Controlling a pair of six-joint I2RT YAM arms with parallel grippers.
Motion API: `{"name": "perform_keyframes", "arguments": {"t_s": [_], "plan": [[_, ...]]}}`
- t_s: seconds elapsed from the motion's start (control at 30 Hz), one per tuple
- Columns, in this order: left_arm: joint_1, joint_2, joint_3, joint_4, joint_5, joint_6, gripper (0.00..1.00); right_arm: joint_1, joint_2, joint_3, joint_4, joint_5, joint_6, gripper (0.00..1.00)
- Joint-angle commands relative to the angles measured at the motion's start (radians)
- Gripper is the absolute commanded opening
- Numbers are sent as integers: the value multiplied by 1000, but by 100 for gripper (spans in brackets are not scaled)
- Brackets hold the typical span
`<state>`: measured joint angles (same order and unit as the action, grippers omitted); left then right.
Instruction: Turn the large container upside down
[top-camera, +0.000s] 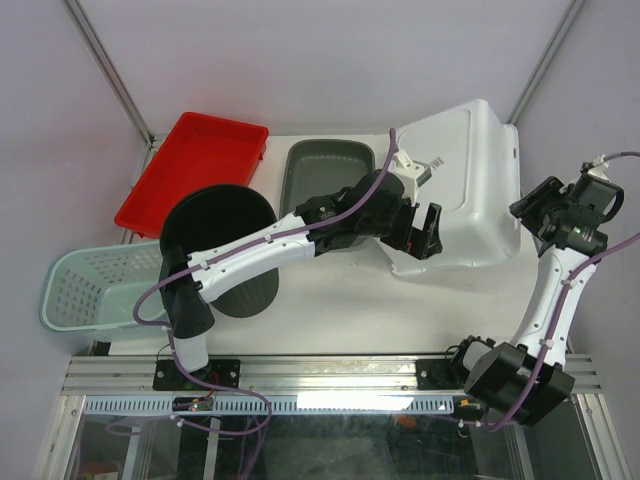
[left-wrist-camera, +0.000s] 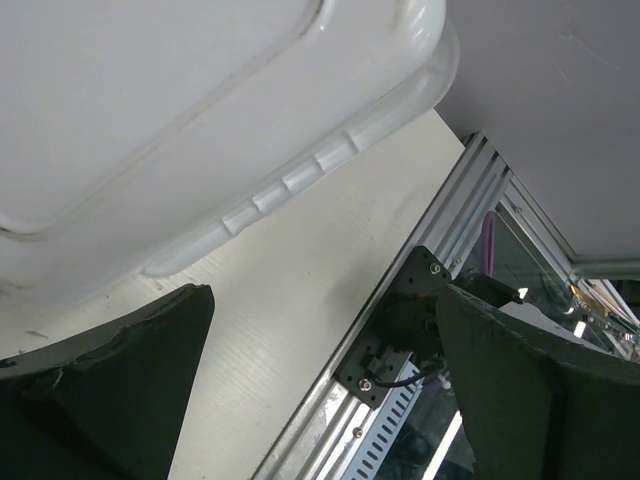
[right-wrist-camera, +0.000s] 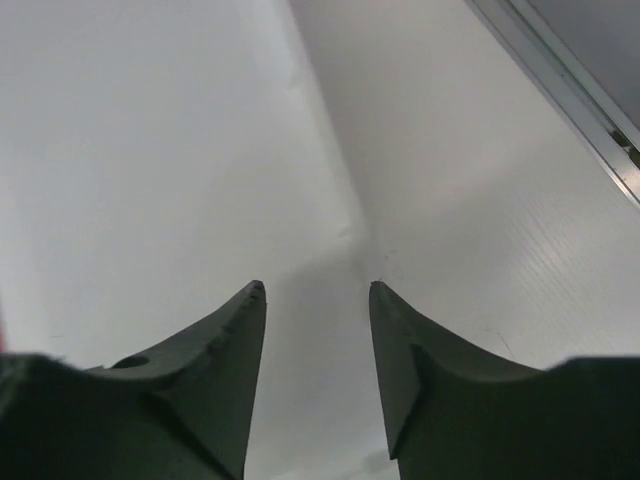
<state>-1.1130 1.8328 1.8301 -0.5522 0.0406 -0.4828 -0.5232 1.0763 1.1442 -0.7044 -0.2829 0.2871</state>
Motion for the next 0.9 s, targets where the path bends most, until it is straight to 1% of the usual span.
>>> {"name": "perform_keyframes", "arguments": {"t_s": [0.0, 0.1, 0.23, 0.33, 0.43, 0.53, 0.7, 0.77, 0.87], "plan": [[-8, -6, 15, 67, 39, -13, 99, -2, -5, 44, -15, 134, -13, 52], [-8, -5, 7, 76, 47, -21, 99, 3, -13, 42, -11, 131, -8, 56], [-10, -7, 0, 83, 48, -25, 99, 13, -39, 43, -10, 142, -3, 58], [-10, -14, -4, 84, 46, -27, 99, 21, -69, 50, -14, 122, 2, 59], [-10, -37, -21, 84, 22, -26, 99, 45, -119, 60, -14, 38, 12, 60], [-10, -97, -56, 84, -24, -23, 99, 87, -196, 52, -11, -56, 44, 62], [-10, -250, -74, 84, -39, -5, 99, 222, -320, -66, 46, -170, 135, 63], [-11, -302, -72, 85, -44, 4, 99, 299, -347, -110, 66, -172, 162, 63], [-12, -361, -71, 91, -40, 15, 99, 451, -356, -156, 90, -144, 198, 63]]}}
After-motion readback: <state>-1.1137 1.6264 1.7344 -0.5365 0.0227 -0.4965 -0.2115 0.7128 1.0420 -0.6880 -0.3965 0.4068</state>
